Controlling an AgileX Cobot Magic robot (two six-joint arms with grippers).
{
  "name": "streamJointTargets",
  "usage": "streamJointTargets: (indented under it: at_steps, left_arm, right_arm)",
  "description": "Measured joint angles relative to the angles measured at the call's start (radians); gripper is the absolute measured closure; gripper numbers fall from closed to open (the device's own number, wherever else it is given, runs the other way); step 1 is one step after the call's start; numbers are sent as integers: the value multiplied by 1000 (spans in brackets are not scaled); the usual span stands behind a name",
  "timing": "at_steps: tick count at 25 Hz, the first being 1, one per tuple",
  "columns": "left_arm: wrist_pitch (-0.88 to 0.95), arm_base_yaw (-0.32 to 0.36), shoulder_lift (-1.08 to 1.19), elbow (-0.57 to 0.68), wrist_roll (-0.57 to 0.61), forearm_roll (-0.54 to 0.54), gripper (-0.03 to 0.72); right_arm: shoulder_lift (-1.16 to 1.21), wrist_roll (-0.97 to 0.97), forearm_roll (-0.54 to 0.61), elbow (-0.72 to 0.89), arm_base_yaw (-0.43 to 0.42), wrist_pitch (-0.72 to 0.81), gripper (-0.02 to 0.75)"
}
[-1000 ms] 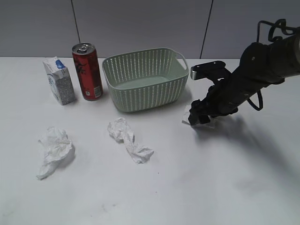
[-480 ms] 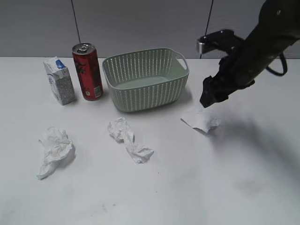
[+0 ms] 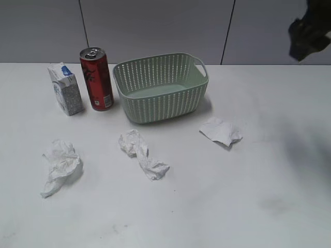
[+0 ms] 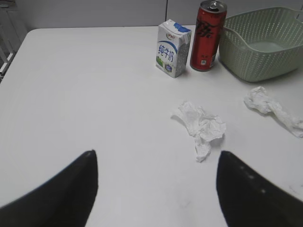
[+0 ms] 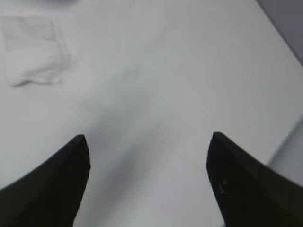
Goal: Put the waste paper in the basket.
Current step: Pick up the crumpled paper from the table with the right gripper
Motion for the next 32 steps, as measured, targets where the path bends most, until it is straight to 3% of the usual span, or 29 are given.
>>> streamJointTargets:
  at_steps: [3, 6, 18, 23, 32]
  left_arm:
    - [0, 0, 0, 0, 0, 0, 100]
    - [0, 0, 0, 0, 0, 0, 100]
    - [0, 0, 0, 0, 0, 0, 100]
    - [0, 0, 0, 0, 0, 0, 100]
    - [0, 0, 0, 0, 0, 0, 100]
  right_arm:
    - [-75, 101, -117, -4, -4, 68, 154]
    - [-163, 236, -129, -4, -18, 95, 154]
    - [-561, 313, 133, 20, -30, 101, 154]
    - [-744, 270, 226, 188, -30, 83, 154]
    - [-1140, 252, 256, 637, -30, -19, 154]
